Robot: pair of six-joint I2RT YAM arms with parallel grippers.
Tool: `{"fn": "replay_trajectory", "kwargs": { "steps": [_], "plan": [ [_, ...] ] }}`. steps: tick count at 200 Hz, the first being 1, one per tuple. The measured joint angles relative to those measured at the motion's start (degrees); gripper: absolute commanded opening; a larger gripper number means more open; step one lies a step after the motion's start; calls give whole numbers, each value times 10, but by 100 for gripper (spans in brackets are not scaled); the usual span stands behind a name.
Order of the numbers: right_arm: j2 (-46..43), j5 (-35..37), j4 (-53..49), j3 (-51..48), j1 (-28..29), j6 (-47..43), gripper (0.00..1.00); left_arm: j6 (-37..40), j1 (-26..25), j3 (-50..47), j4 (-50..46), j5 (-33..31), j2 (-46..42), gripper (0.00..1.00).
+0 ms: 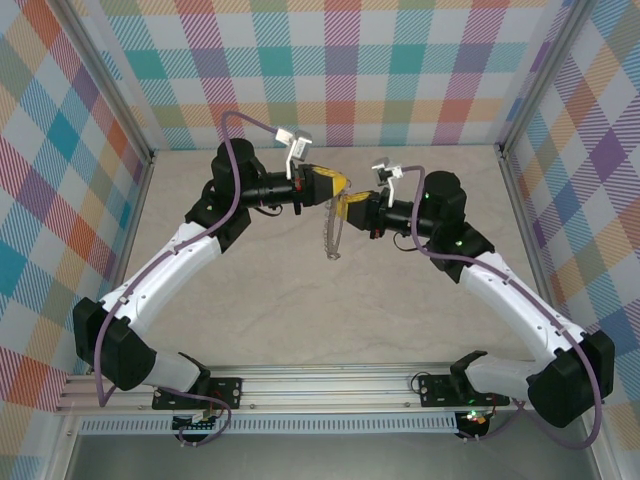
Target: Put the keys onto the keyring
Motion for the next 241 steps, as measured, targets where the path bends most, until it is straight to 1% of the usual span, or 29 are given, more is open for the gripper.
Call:
{"fn": "replay_trajectory", "kwargs": {
  "steps": [12, 74, 124, 131, 141, 155, 165, 175, 192, 241],
  "plan": [
    [0, -5, 6, 0, 1, 5, 0, -2, 0, -2, 6, 0, 0, 0],
    [26, -23, 32, 5, 6, 22, 0, -24, -2, -22, 37, -9, -2, 0],
    [31, -18, 34, 6, 9, 25, 0, -30, -7, -32, 50, -22, -2, 0],
    [30, -14, 33, 6, 9, 25, 4, -31, -7, -33, 51, -24, -3, 0],
    [28, -9, 30, 6, 9, 25, 14, -33, -7, -34, 54, -27, -3, 0],
    [23, 1, 24, 6, 9, 26, 22, -36, -8, -37, 61, -29, -3, 0],
    [16, 7, 19, 5, 9, 27, 34, -39, -8, -40, 67, -30, -3, 0],
    [6, 13, 13, 2, 9, 27, 42, -41, -9, -40, 69, -32, -3, 0],
    [-15, 20, 8, -5, 8, 31, 47, -43, -12, -42, 70, -32, -3, 0],
    [-108, 43, -25, -32, -6, 29, 50, -45, -15, -48, 72, -32, -3, 0]
  ]
}}
